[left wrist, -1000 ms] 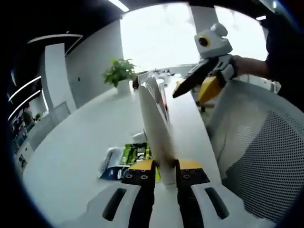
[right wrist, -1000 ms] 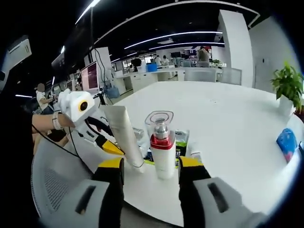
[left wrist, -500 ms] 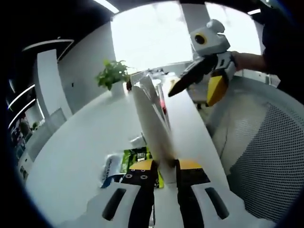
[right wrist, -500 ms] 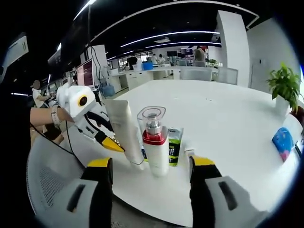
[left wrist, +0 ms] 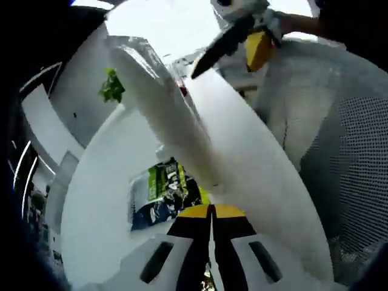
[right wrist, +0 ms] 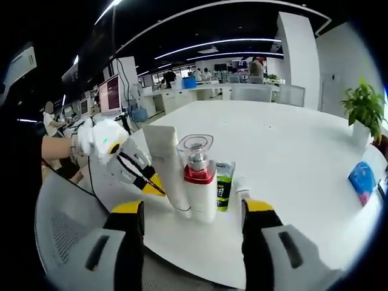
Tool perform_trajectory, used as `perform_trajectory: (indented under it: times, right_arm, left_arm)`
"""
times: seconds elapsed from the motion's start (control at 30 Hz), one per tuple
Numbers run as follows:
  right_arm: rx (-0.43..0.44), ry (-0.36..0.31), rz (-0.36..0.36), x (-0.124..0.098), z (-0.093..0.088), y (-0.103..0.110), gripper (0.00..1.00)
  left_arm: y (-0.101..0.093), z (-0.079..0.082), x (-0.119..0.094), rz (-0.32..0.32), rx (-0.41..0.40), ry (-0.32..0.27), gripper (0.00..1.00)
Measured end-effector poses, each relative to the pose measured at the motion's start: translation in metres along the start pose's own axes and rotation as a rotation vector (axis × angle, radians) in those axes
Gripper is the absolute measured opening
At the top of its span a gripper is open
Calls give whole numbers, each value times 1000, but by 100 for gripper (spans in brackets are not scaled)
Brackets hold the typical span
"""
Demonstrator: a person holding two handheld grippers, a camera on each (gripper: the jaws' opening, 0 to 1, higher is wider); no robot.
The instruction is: Arrange the skincare products in the storage area until every visible bottle or jar stands upright without overlapping.
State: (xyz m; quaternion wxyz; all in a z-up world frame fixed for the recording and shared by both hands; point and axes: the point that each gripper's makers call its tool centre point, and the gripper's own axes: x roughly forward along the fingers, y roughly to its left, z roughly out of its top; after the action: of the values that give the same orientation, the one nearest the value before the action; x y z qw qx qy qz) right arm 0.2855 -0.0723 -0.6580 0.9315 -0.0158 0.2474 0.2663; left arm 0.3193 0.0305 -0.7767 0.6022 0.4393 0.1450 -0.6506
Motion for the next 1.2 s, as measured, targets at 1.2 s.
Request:
perform_trajectory:
  times: [1.2]
  right_arm:
    - [-3, -3, 2, -2, 0, 0, 64]
  left_arm:
    - [36, 75, -24, 75, -419, -349, 17]
